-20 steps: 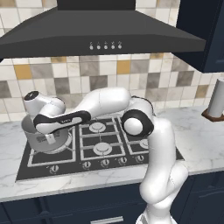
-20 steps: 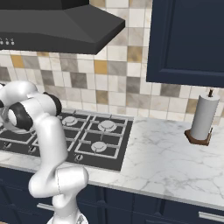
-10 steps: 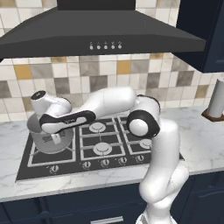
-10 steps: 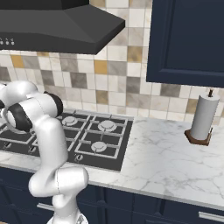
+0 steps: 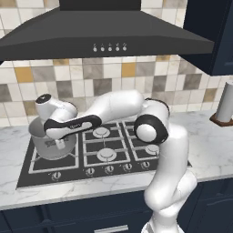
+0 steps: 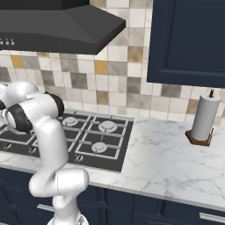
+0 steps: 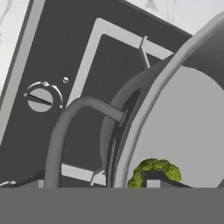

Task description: Turn on the sink faucet. Then move the broccoli from the counter to the sink. Turn off the sink. Move the vegetable from the sink to the pot next to the stove. Finally move the pot to the front left burner.

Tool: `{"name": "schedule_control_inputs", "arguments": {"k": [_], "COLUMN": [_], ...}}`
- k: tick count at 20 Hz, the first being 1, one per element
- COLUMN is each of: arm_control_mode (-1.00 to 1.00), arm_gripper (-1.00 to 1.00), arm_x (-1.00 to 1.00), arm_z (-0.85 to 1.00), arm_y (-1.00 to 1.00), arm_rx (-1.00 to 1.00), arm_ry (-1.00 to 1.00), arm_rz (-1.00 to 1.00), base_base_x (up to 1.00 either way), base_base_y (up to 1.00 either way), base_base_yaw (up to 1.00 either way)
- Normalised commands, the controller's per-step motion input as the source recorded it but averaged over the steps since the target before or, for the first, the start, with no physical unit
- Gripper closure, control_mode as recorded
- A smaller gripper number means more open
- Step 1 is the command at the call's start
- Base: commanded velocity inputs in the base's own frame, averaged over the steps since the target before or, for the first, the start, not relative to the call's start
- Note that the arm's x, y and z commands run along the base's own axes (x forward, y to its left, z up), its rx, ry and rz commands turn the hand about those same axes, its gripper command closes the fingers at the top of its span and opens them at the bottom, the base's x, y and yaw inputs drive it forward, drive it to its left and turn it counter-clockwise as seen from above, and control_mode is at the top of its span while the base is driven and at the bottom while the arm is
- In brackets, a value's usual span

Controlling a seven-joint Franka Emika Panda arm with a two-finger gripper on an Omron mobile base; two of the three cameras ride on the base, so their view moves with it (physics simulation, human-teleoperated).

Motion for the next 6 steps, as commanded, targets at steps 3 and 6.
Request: {"name": "schedule_control_inputs", "arguments": {"k": [3,6], "arm_control_mode": [-1.0,-1.0], "arm_gripper": [-1.0,-1.0], "arm_x": [0.0,-0.03], "arm_z": [0.0,0.0], "arm_y": [-0.01,0.0], "arm_rx": [0.01,0.0], "arm_ry": [-0.05,-0.07], "arm_rz": [0.0,0.0], "base_base_x": [0.0,0.0], "base_base_y": [0.0,0.0], "base_base_yaw": [0.0,0.0]}}
